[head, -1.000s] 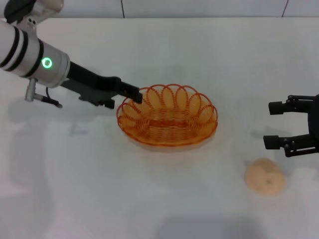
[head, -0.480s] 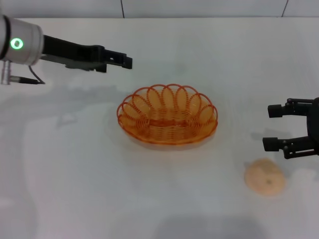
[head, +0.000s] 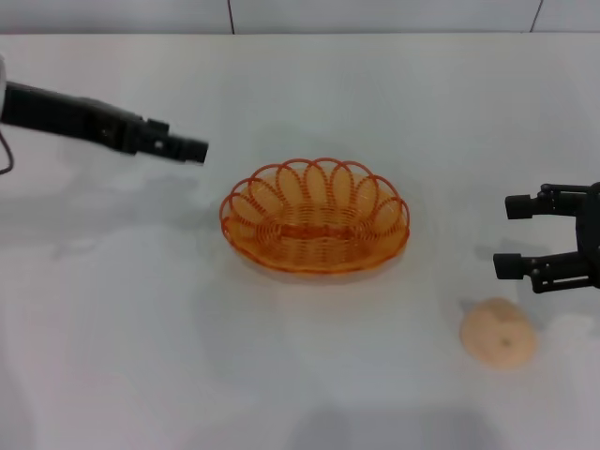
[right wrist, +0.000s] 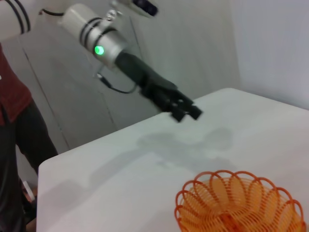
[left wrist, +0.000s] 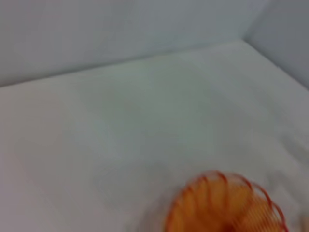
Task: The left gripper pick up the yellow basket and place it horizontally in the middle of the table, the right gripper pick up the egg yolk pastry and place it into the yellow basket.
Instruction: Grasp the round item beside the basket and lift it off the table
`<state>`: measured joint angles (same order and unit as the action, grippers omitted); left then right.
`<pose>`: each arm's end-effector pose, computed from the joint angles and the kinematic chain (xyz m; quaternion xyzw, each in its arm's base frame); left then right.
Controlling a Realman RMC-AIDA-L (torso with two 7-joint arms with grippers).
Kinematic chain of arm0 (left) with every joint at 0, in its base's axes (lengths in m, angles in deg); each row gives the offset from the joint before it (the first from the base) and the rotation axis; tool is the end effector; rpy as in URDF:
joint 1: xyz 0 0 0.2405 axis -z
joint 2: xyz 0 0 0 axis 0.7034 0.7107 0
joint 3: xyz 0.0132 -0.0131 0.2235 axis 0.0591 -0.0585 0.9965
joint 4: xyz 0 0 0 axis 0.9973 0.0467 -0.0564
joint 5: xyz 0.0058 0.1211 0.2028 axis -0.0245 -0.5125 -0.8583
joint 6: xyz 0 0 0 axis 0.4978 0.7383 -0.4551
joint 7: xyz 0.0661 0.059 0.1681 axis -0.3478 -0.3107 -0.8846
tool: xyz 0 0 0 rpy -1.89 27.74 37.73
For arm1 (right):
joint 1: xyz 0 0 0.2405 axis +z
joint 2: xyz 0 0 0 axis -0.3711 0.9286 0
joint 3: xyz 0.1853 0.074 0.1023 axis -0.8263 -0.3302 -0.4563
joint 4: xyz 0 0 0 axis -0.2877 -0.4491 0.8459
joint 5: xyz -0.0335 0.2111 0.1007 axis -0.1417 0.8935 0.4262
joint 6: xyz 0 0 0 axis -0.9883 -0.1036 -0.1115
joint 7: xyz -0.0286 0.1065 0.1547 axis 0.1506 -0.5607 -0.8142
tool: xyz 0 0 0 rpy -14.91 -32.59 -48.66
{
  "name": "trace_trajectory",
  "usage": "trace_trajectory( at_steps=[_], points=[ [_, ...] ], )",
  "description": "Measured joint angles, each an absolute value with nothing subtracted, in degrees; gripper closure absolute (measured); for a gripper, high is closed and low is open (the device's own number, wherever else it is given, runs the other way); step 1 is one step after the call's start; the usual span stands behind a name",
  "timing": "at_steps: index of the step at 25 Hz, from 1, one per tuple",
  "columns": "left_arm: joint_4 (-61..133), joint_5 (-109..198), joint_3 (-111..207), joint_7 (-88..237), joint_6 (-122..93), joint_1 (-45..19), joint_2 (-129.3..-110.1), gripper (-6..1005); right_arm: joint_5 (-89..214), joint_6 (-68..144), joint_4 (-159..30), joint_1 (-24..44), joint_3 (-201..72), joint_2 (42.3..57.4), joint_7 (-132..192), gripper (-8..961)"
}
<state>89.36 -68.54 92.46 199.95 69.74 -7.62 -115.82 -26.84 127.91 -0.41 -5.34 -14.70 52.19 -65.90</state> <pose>-0.2011 0.4002 0.0462 -0.9072 -0.3951 -0.0880 0.1149 0.2043 0.3188 0.0427 -0.9574 0.1914 0.1955 0.0926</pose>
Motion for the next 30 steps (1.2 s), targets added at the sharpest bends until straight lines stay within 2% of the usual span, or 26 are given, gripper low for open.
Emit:
trace_trajectory(
  at_steps=[3, 9, 30],
  points=[
    [91.6, -70.8, 92.8, 195.6, 74.6, -7.8, -115.74, 112, -27.3, 127.5, -0.2, -5.4, -14.7, 52.20, -66.8, 84],
    [95.9, -78.1, 95.9, 191.3, 84.0, -7.5, -116.97, 112, -28.4, 127.5, 0.8, -5.1, -14.2, 52.12, -68.4, 85],
    [97.0, -78.3, 97.0, 189.9, 83.2, -8.1, -117.86, 112, -40.3, 121.5, 4.0, -4.3, -4.5, 52.20, -72.7, 88]
  ],
)
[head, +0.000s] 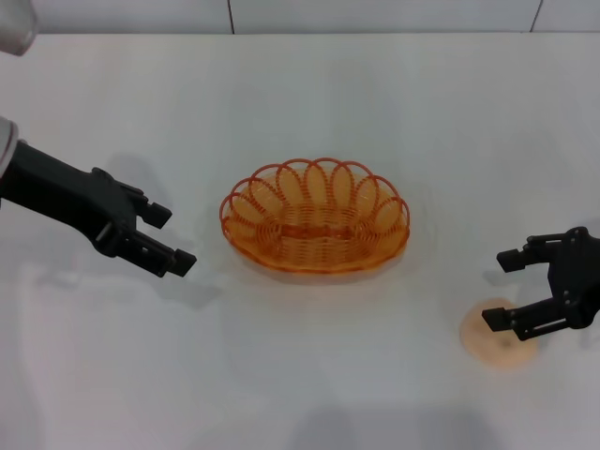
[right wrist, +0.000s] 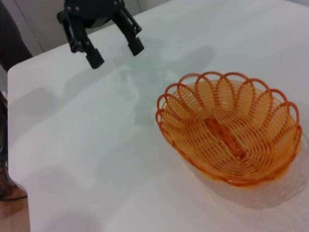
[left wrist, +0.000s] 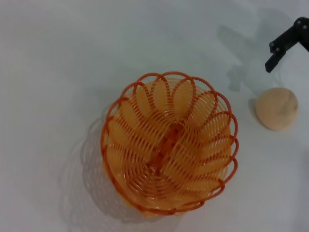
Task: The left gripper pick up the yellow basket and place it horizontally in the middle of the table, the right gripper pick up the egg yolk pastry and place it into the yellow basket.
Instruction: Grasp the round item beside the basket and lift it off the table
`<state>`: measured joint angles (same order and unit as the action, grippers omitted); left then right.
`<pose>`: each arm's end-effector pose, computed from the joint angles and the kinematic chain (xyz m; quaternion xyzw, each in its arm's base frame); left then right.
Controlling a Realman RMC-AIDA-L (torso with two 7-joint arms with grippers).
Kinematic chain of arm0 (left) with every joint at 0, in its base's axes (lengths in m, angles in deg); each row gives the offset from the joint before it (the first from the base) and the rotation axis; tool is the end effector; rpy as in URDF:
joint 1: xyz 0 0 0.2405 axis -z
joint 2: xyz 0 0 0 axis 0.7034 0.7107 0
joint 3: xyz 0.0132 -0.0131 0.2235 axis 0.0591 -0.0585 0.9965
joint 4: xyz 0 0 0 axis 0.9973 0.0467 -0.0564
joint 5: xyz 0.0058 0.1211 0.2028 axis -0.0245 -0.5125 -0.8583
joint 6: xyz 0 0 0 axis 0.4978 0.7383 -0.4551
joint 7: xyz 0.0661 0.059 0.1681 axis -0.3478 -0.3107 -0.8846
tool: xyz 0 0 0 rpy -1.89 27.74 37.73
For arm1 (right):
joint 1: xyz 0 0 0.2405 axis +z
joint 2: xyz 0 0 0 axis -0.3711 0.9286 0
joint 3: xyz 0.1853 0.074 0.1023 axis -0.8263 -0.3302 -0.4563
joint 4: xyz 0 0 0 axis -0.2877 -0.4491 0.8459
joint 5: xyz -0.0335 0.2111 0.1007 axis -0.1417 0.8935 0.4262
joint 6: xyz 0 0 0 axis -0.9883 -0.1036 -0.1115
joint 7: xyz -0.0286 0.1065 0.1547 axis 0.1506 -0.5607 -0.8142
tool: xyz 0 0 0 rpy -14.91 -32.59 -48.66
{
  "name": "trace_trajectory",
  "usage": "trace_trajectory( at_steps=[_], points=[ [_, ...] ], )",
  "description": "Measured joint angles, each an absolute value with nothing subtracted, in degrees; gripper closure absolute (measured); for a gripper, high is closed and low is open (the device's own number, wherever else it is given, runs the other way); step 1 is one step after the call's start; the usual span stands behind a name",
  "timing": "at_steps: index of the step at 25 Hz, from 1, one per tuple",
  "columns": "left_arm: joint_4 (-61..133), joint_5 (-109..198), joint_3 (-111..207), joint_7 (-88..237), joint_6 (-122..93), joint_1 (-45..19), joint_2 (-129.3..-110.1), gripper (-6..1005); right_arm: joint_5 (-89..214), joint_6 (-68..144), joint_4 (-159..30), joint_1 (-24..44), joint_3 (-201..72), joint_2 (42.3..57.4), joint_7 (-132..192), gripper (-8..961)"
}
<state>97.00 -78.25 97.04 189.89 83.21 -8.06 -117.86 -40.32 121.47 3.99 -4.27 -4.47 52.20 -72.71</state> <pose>-0.2014 0.3532 0.0338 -0.9600 -0.2751 0.0453 0.0272 0.2181 0.3239 0.0063 -0.9741 0.2056 0.0459 0.0820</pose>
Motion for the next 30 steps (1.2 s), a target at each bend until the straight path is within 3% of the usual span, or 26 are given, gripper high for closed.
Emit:
trace_trajectory(
  at_steps=[15, 17, 23, 29, 30],
  points=[
    [96.9, -77.7, 97.0, 189.8, 82.3, -8.1, -118.40, 112, -42.5, 120.0, 0.9, -4.3, -4.2, 52.20, -72.2, 92],
    [96.9, -77.7, 97.0, 189.8, 82.2, -8.1, -118.42, 112, -42.6, 119.4, 0.4, -4.3, -3.8, 52.20, -72.1, 251],
    [96.9, -77.6, 97.0, 189.8, 82.0, -8.1, -118.41, 112, -43.6, 118.4, 0.3, -4.4, -2.3, 52.24, -72.1, 261],
    [96.9, -77.6, 97.0, 189.8, 81.8, -8.2, -118.41, 112, -44.0, 118.5, 0.5, -4.5, -1.5, 52.29, -72.2, 350],
    [96.9, -77.6, 97.0, 189.8, 81.7, -8.3, -118.40, 112, -44.1, 118.6, 0.6, -4.5, -1.4, 52.29, -72.3, 403]
  ],
)
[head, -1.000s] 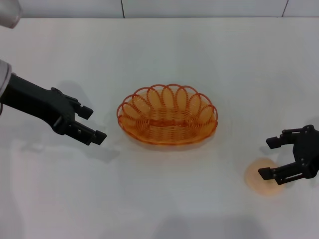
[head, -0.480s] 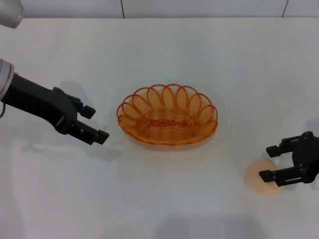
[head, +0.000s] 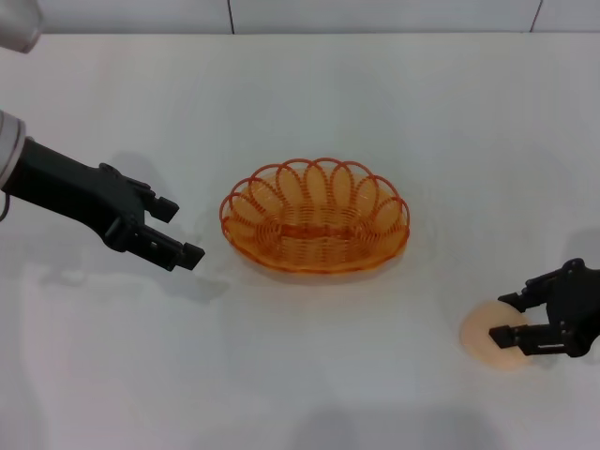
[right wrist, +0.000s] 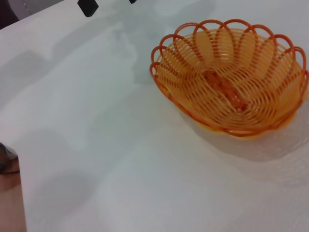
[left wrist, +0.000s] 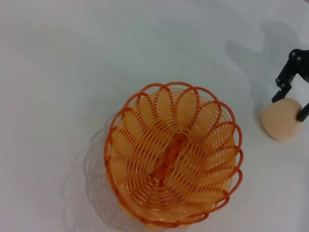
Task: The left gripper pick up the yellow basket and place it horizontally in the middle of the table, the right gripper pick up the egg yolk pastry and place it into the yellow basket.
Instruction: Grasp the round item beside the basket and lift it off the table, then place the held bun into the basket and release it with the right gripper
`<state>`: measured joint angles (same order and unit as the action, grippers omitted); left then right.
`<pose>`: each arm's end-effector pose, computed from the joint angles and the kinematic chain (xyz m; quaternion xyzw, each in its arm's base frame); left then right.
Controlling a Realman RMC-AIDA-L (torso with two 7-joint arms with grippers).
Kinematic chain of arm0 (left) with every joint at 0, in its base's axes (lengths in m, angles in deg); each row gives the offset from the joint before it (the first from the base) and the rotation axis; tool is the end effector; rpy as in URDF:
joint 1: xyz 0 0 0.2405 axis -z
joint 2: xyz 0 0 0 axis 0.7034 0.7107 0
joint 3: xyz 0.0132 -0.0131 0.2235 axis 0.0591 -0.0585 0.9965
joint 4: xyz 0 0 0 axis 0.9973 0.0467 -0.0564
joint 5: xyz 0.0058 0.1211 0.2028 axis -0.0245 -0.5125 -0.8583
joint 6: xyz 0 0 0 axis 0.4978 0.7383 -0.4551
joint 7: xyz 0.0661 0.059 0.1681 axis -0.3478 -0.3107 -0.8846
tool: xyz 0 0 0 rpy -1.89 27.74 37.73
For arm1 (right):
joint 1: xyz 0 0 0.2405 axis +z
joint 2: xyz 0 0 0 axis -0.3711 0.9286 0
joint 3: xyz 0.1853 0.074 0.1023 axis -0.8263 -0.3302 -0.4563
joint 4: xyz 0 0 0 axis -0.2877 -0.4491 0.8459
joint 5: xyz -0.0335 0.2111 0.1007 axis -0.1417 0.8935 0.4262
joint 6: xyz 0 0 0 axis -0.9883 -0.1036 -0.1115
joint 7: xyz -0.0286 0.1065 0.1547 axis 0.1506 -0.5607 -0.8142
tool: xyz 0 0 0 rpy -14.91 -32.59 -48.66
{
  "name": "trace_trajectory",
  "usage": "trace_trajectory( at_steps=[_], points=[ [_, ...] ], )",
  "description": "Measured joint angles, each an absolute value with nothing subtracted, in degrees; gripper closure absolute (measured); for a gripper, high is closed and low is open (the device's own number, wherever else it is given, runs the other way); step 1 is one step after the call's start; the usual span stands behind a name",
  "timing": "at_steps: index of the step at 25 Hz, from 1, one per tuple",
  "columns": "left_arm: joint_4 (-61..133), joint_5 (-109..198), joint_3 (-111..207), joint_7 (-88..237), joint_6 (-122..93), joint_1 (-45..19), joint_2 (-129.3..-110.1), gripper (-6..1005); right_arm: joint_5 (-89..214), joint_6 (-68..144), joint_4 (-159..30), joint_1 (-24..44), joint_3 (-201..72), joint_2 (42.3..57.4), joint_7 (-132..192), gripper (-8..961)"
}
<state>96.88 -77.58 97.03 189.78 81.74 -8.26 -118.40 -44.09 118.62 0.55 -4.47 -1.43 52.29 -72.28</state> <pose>-0.1997 0.3563 0.0301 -0.9604 -0.2745 0.0346 0.0343 0.2403 0.3180 -0.0127 -0.9725 0.2214 0.0052 0.0723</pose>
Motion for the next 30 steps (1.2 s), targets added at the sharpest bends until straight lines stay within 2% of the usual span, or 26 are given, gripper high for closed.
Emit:
trace_trajectory(
  at_steps=[3, 20, 30],
  points=[
    [96.9, -77.6, 97.0, 189.8, 81.7, -8.3, -118.40, 112, -44.2, 118.8, 0.6, -4.4, -1.4, 52.29, -72.4, 562],
    [96.9, -77.6, 96.9, 189.4, 81.4, -8.5, -118.45, 112, -40.1, 119.9, 8.4, -3.9, -0.9, 52.29, -77.7, 733],
    [96.8, -77.6, 96.9, 188.8, 81.5, -8.7, -119.16, 112, -36.1, 111.4, 8.1, 1.8, 6.8, 52.54, -79.1, 808]
  ],
)
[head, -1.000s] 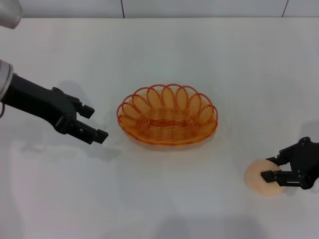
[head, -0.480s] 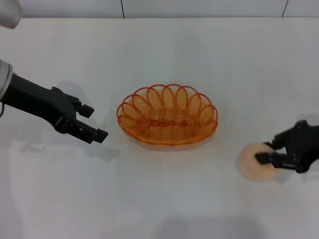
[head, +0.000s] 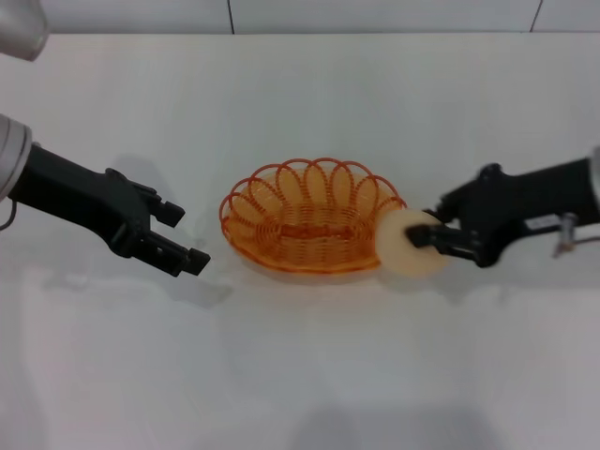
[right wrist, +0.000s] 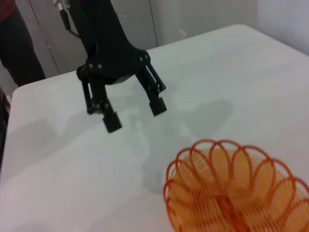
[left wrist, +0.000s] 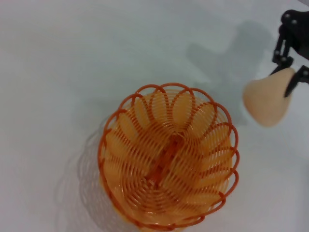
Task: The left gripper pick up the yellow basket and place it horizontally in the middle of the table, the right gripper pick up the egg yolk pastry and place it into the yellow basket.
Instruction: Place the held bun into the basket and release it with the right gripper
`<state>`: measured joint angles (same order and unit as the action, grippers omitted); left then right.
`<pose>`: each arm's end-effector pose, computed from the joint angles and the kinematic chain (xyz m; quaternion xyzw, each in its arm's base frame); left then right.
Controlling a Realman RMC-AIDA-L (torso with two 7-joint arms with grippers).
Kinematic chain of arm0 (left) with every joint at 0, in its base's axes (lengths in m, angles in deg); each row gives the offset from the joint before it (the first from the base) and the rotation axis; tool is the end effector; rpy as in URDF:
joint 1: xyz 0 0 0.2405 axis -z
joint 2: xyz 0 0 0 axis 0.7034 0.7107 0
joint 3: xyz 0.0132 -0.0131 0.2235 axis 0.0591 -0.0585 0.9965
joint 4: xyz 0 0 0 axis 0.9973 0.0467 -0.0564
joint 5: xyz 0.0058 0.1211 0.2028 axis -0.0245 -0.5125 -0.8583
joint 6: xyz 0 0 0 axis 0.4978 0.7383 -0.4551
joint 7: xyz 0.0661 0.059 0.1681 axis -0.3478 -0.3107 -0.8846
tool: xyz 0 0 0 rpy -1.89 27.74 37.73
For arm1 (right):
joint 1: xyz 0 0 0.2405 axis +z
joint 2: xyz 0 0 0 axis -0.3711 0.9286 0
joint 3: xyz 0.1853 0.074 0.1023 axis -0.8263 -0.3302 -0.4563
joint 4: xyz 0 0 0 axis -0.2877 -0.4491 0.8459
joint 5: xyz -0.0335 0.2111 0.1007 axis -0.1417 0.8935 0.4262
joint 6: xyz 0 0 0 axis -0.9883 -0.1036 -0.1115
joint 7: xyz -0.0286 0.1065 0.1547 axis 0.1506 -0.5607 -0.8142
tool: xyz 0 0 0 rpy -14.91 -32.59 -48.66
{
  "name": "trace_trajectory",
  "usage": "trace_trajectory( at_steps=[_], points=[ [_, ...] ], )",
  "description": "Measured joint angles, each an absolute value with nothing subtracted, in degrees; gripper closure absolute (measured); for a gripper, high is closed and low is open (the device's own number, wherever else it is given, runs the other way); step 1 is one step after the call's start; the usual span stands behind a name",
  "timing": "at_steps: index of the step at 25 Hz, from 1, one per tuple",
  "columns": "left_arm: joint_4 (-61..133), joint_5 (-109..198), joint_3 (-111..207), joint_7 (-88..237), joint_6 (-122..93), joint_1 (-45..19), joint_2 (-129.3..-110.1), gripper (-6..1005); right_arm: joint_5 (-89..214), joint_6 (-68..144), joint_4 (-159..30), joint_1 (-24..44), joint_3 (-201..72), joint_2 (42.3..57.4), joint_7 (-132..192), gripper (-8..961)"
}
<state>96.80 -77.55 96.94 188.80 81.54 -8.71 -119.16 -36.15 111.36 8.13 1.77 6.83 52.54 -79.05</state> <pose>-0.2004 0.3537 0.0252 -0.9617 -0.2708 0.0298 0.0303 0.1395 0.3534 -0.0242 -0.9838 0.1375 0.0674 0.0928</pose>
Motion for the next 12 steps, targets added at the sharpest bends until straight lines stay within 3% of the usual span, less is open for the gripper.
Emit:
trace_trajectory(
  at_steps=[12],
  points=[
    [97.2, -77.5, 96.9, 188.5, 82.0, -10.1, -119.29, 112, -35.5, 99.6, 2.7, 8.4, 15.4, 53.00, -79.5, 866]
  ],
)
